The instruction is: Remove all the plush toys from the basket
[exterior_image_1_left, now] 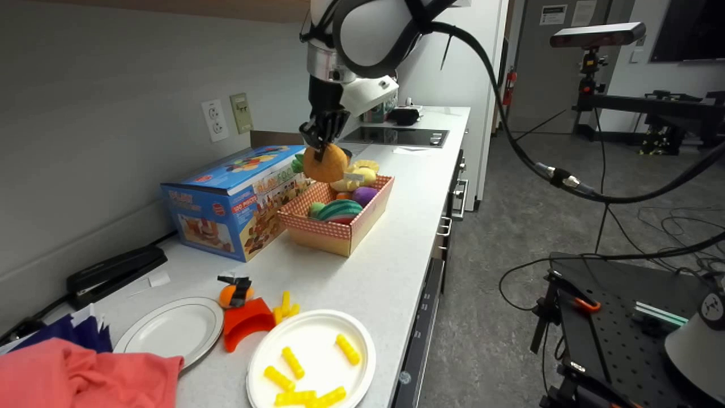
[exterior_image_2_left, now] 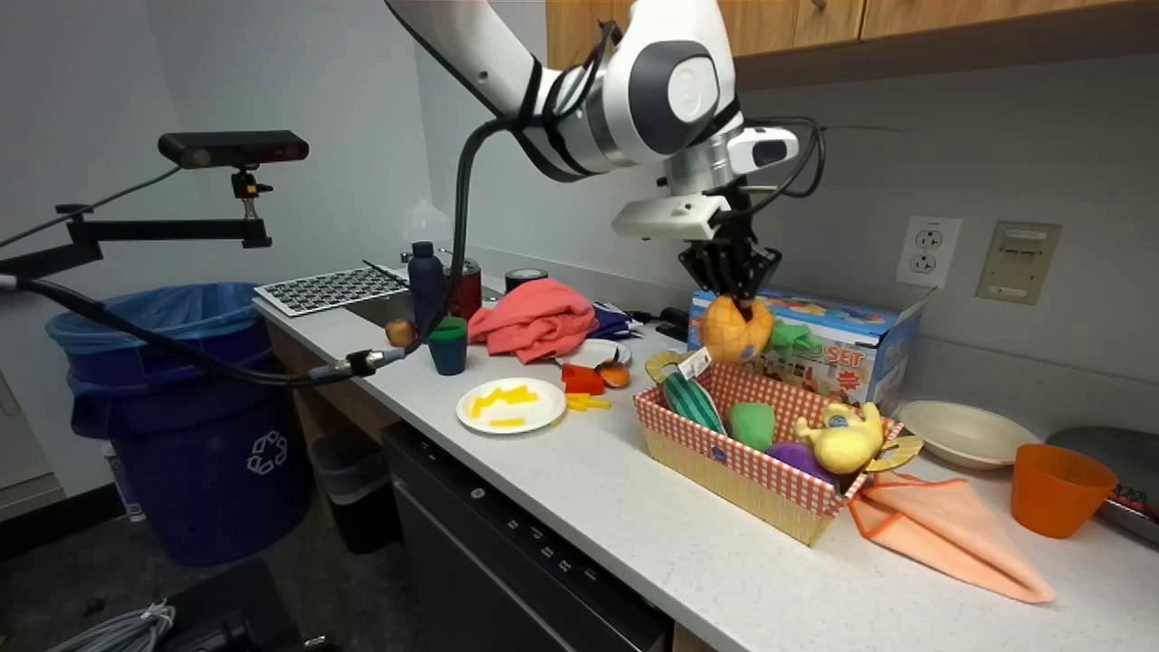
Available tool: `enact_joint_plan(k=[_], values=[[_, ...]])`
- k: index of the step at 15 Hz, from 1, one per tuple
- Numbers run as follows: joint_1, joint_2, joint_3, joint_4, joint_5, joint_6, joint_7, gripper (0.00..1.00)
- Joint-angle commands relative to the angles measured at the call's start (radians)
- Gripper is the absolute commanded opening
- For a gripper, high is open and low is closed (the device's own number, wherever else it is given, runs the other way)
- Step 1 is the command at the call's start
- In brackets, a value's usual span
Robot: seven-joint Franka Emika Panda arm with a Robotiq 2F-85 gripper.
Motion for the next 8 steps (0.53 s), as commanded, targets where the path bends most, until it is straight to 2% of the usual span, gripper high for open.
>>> enact_joint_plan(k=[1,5,8], values=[[0.004,-0.098,0.070,-0.093,0.065,0.034,-0.131,0.04],[0.023,-0.095,0.154,-0.117,0.157,0.063,-0.268,0.04],[0.050,-0.048,0.185,-0.107,0.142,0.076,-0.297,0.04]])
